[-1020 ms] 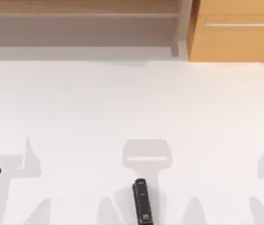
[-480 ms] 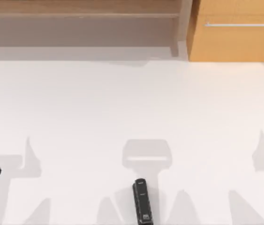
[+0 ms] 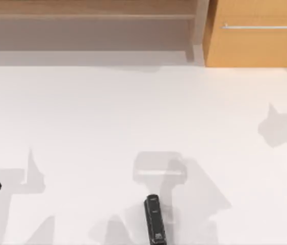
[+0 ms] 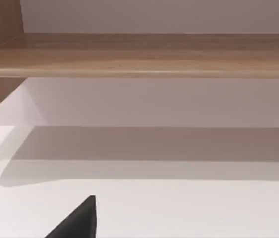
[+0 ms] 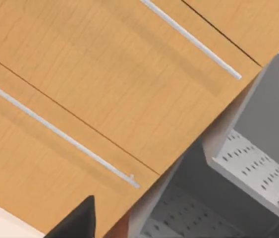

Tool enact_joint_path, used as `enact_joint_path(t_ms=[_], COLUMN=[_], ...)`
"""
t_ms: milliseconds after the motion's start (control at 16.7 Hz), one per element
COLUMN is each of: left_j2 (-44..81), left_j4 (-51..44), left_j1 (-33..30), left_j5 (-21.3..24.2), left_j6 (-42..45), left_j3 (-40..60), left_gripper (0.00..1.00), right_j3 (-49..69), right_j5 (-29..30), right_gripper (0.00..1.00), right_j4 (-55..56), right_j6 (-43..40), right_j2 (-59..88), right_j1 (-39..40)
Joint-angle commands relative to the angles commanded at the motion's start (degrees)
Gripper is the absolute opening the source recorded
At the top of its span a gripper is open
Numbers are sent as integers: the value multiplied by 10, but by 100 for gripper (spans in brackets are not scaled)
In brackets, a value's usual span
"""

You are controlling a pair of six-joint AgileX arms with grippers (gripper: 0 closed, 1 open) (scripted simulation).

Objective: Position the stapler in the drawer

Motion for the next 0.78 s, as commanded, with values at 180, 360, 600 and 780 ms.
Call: enact_joint_path(t_ms=[180, 360, 600, 780], left_j2=[0, 0, 0, 0], left_j4=[0, 0, 0, 0], left_j1=[0, 0, 0, 0], left_j5=[0, 0, 0, 0], left_j6=[0, 0, 0, 0], left_j3=[0, 0, 0, 0], left_gripper=[100, 100, 100, 100], right_j3=[72, 143, 229, 280], right_j5=[17, 35, 57, 71], right_gripper=[100, 100, 100, 100], right_j4=[97, 194, 311, 380], right_j6=[-118, -234, -372, -452], right_j2=[166, 329, 526, 643], right_j1=[13, 24, 36, 42])
